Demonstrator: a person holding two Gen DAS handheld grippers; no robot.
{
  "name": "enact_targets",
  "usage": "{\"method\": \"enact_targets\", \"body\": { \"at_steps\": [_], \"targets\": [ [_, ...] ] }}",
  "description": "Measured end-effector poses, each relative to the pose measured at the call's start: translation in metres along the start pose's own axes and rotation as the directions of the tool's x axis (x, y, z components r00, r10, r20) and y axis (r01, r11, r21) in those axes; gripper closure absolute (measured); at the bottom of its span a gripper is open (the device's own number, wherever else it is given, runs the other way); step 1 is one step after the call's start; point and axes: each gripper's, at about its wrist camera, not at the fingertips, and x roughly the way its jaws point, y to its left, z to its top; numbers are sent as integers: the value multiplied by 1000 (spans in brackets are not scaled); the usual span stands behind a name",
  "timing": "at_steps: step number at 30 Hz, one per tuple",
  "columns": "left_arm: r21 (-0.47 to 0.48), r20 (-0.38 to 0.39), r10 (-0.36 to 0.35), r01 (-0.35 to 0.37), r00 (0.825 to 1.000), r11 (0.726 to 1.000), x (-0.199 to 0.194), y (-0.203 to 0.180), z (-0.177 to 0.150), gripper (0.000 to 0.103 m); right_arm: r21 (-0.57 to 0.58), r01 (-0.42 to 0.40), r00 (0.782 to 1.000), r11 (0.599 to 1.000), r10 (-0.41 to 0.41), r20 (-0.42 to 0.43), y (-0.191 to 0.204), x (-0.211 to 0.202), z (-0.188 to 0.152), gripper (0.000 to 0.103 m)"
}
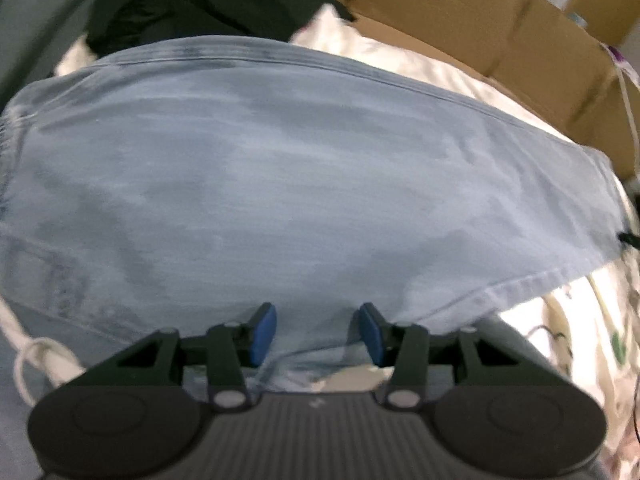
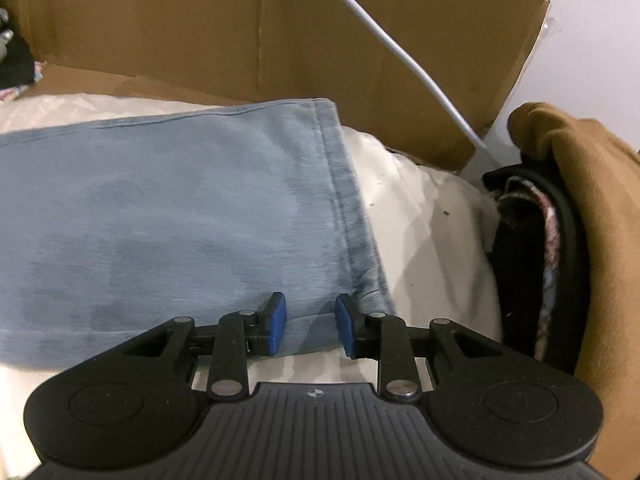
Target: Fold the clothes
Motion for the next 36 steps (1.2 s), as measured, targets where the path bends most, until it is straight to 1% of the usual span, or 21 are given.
{"method": "enact_targets", "body": {
  "at_steps": [2,4,5,6,8,9,10,11,12,13,15,17,19,23,25,26,28,29,30,33,36],
  "targets": [
    [42,-18,-21,21,1000,999,6,-11,0,52,-5,9,1000,1000,-9,2,0,1,-2,70],
    [90,-46,-35,39,998,995,13,-24,-1,47,-14,19,1000,1000,-19,1,3,-1,-3,70],
    [112,-54,-37,43,998,993,18,-30,-2,46,-16,24,1000,1000,-24,-1,3,-1,-3,70],
    [135,-62,-38,46,997,990,22,-36,-3,42,-17,27,1000,999,-27,-3,3,-1,-4,70],
    [191,-64,-8,20,998,981,27,-46,-5,40,-30,38,999,999,-38,-5,6,0,-4,70],
    [195,-68,-3,16,998,981,27,-48,-4,40,-35,43,999,998,-43,-8,7,0,-3,70],
    [197,-71,-1,15,998,980,27,-50,-3,43,-34,46,999,998,-46,-13,7,0,-2,70],
    [175,-67,-33,45,997,984,23,-48,0,47,-34,49,999,998,-50,-18,7,0,0,70],
    [153,-63,-64,73,996,986,19,-47,2,55,-27,53,998,998,-53,-23,6,0,1,70],
    [142,-47,-86,92,995,986,15,-46,4,60,-8,58,998,998,-58,-28,5,-2,2,71],
    [122,-14,-128,129,992,984,8,-44,8,63,-2,73,997,997,-73,-5,8,-9,4,71],
    [124,9,-135,133,991,983,6,-47,12,69,-11,80,996,997,-79,33,15,-19,5,71],
    [120,-12,-156,156,988,980,13,-52,17,78,-18,39,997,999,-38,64,23,-28,6,71],
    [154,-59,-169,176,984,972,31,-68,20,84,-30,-67,994,997,70,83,49,-42,4,71],
    [154,-75,-167,177,983,972,39,-75,21,89,-42,-111,991,993,114,74,63,-44,1,71],
    [155,-82,-175,186,981,970,38,-77,20,89,-44,-135,988,990,138,65,69,-44,-2,71],
    [195,-105,-199,216,974,957,38,-88,19,86,-48,-182,982,982,184,47,81,-45,-9,70],
    [219,-118,-210,231,971,948,38,-94,17,79,-56,-200,979,978,202,37,85,-44,-12,70],
    [254,-121,-203,228,972,940,37,-100,15,70,-67,-215,976,974,218,28,90,-44,-15,70],
    [327,-130,-178,212,975,921,33,-112,10,68,-103,-222,974,970,225,27,99,-49,-21,69],
    [291,-140,-201,235,969,928,23,-110,11,70,-71,-215,976,974,217,28,89,-52,-21,69]
  ]
}}
